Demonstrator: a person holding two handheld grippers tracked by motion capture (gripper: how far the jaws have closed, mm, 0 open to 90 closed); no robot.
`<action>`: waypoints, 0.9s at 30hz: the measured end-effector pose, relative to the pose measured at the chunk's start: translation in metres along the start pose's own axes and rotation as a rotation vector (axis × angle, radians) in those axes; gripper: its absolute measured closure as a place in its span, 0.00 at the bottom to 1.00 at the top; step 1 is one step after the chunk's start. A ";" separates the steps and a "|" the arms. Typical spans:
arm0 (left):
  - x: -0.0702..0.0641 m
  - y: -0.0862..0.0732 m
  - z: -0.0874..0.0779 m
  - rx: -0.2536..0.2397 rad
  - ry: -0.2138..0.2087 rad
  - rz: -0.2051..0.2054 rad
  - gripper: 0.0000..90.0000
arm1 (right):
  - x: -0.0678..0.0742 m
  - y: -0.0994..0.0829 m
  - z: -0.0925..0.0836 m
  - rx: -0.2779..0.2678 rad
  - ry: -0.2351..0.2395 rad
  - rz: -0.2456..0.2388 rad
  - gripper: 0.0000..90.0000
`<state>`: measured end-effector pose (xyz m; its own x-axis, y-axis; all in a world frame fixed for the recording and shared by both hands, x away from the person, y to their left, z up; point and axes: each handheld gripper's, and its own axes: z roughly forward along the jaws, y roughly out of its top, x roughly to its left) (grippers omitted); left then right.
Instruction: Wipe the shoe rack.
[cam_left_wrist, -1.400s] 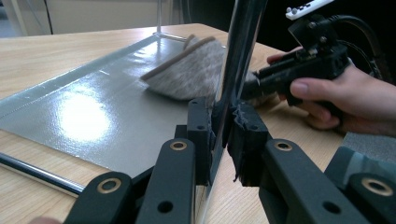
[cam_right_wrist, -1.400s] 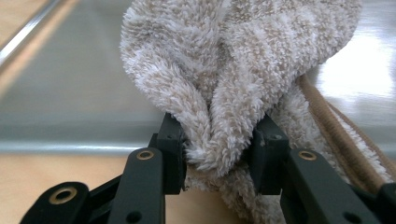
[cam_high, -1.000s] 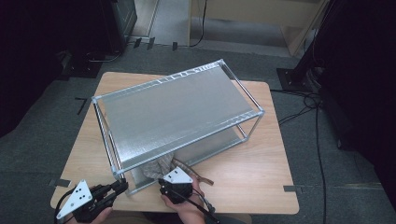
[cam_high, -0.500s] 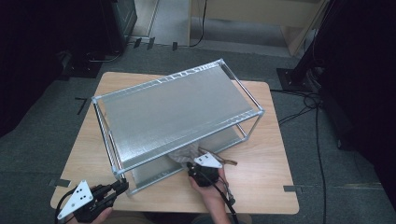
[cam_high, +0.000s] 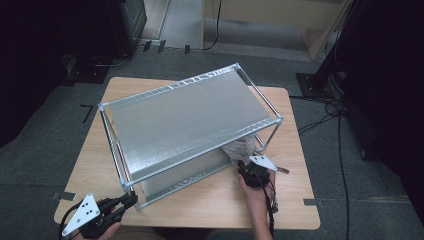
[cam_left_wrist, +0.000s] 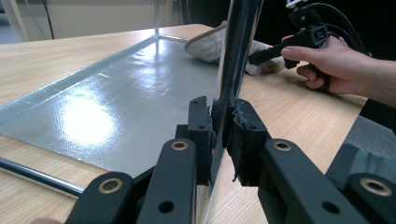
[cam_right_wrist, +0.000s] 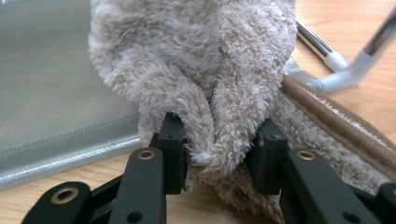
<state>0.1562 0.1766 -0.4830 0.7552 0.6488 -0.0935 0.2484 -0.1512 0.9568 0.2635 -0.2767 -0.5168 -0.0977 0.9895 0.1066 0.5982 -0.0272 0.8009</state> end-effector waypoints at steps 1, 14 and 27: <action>0.000 0.000 0.000 0.000 0.000 -0.001 0.89 | 0.001 0.000 0.000 0.001 0.000 -0.007 0.72; -0.001 0.001 0.001 0.005 -0.001 -0.009 0.89 | 0.106 -0.025 -0.017 0.029 0.221 -0.196 0.73; -0.002 0.001 0.001 0.010 -0.006 -0.006 0.89 | 0.198 -0.051 -0.037 0.044 0.460 -0.436 0.73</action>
<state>0.1556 0.1746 -0.4817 0.7576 0.6449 -0.1010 0.2588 -0.1547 0.9535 0.1840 -0.0850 -0.5147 -0.6657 0.7457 0.0267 0.4575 0.3796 0.8041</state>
